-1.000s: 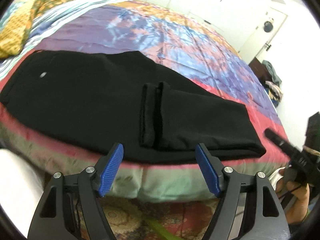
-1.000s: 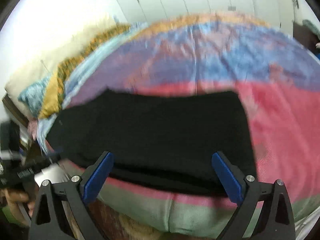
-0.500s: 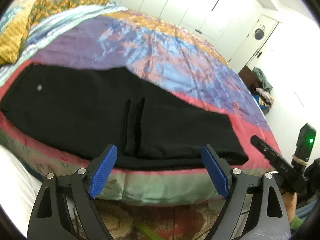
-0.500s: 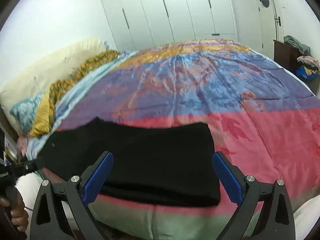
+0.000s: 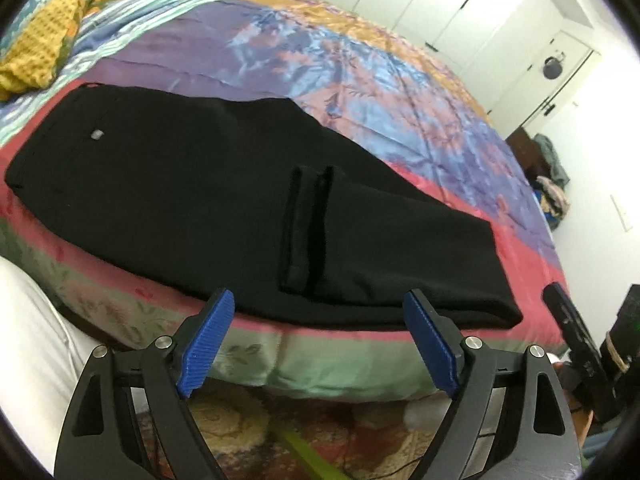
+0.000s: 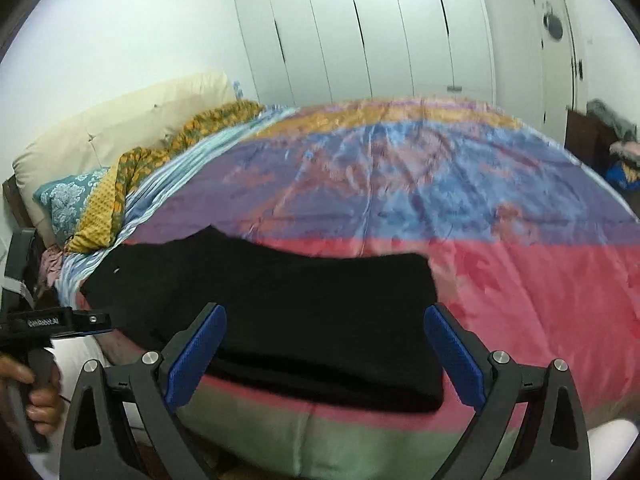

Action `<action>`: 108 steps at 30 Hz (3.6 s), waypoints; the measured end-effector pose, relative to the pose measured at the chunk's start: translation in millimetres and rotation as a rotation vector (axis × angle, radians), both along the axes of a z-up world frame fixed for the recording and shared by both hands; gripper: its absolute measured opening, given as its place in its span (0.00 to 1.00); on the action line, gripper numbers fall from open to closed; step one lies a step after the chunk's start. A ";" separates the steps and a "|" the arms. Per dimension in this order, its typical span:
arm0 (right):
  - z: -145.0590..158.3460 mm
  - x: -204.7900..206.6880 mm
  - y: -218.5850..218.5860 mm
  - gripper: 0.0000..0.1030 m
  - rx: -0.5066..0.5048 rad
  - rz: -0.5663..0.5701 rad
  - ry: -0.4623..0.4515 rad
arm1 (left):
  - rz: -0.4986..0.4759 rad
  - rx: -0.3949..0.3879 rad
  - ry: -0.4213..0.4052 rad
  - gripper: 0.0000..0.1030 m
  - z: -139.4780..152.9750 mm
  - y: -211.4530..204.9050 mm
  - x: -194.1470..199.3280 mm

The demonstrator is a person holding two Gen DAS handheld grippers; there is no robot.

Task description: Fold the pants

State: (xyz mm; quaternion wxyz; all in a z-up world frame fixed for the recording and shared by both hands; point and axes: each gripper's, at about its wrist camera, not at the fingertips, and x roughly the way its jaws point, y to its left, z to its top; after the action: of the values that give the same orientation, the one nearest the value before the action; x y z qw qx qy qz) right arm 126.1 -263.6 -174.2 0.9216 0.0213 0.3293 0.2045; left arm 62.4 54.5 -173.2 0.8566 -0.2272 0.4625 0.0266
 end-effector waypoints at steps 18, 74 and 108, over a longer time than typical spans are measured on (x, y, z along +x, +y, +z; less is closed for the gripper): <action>-35.2 14.6 23.1 0.96 -0.006 0.068 0.166 | 0.778 -0.209 0.001 0.79 -19.4 235.7 -56.7; -42.8 11.0 31.3 0.96 -0.013 0.093 0.184 | 0.090 -0.331 -0.077 0.12 80.4 187.8 47.0; -15.0 85.3 14.4 0.96 0.545 0.176 0.498 | -0.174 0.075 0.057 0.06 -37.3 37.3 69.9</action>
State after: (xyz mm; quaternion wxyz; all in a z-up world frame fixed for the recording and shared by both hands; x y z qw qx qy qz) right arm 211.5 -249.2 -189.1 0.7526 0.2866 0.4774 0.3515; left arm 132.3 91.7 -210.5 0.8501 -0.1530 0.5033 -0.0243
